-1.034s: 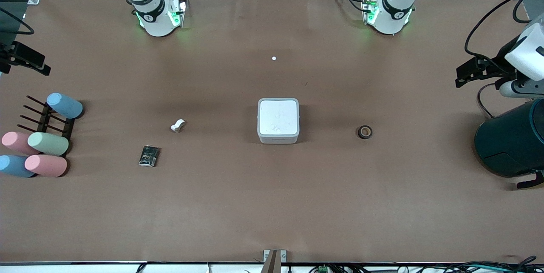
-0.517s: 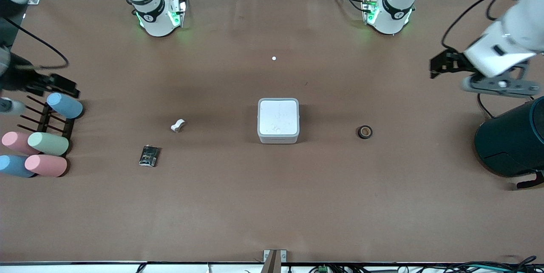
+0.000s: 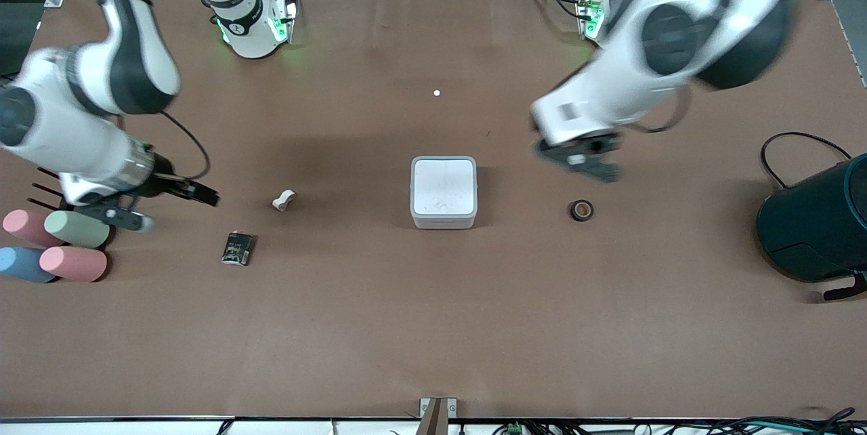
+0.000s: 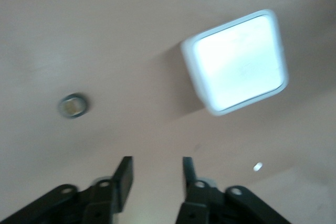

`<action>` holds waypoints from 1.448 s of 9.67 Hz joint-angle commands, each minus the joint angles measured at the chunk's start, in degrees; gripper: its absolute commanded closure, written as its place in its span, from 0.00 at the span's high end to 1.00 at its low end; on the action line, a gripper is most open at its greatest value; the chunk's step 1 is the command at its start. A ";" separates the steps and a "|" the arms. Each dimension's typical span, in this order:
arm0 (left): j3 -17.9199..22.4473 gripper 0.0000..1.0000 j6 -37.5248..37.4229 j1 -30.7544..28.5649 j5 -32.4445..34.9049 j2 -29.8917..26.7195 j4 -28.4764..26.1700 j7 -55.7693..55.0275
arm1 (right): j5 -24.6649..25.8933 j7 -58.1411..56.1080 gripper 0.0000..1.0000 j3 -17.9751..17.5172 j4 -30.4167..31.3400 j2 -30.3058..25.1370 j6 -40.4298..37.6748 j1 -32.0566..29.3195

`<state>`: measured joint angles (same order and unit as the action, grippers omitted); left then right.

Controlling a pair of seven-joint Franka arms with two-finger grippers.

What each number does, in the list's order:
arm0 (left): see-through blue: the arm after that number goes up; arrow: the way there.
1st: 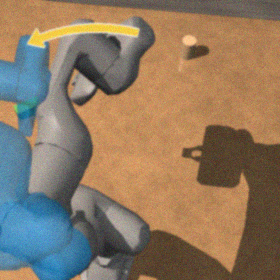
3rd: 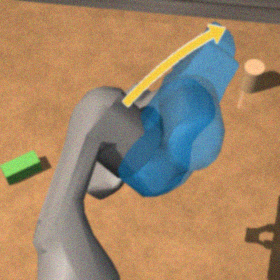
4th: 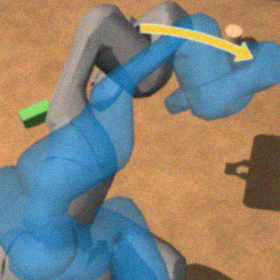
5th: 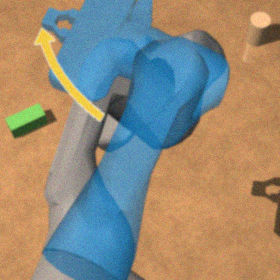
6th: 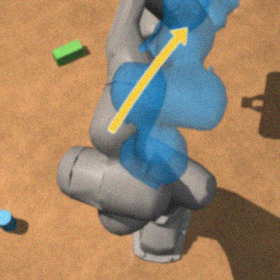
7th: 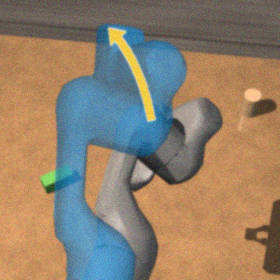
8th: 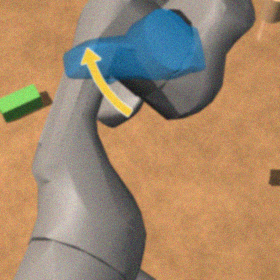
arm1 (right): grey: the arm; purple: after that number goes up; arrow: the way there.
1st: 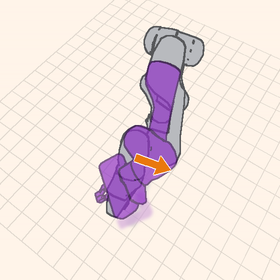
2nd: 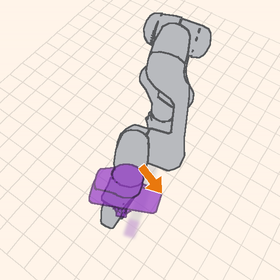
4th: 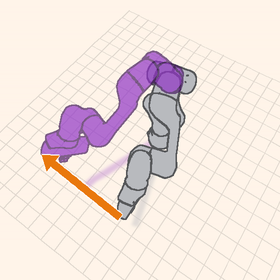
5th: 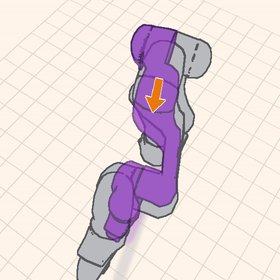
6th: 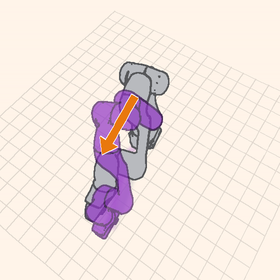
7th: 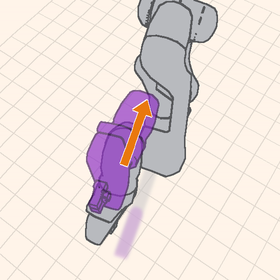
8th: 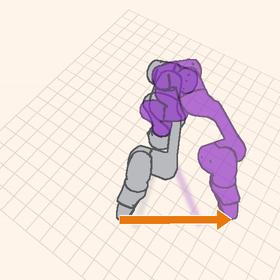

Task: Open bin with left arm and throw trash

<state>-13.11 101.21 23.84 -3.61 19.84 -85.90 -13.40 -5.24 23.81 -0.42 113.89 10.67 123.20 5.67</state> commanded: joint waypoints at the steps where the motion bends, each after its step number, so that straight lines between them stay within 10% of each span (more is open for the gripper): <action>1: 0.10 0.00 10.16 4.61 4.11 11.05 5.55 -3.20 | -0.39 6.32 1.00 0.42 5.01 4.33 9.91 3.46; 6: 0.71 0.00 26.13 9.29 10.89 19.87 6.54 -12.78 | -0.39 9.42 0.99 0.42 5.11 13.83 17.49 4.96; 14: 0.63 0.00 42.04 9.12 13.28 25.51 1.01 -20.70 | -0.48 11.09 0.52 0.07 6.43 15.17 12.42 6.46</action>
<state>-12.45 135.65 32.63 8.60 40.78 -83.63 -32.80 -5.25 34.00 -0.35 119.26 26.74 136.06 11.75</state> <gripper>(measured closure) 0.991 0.405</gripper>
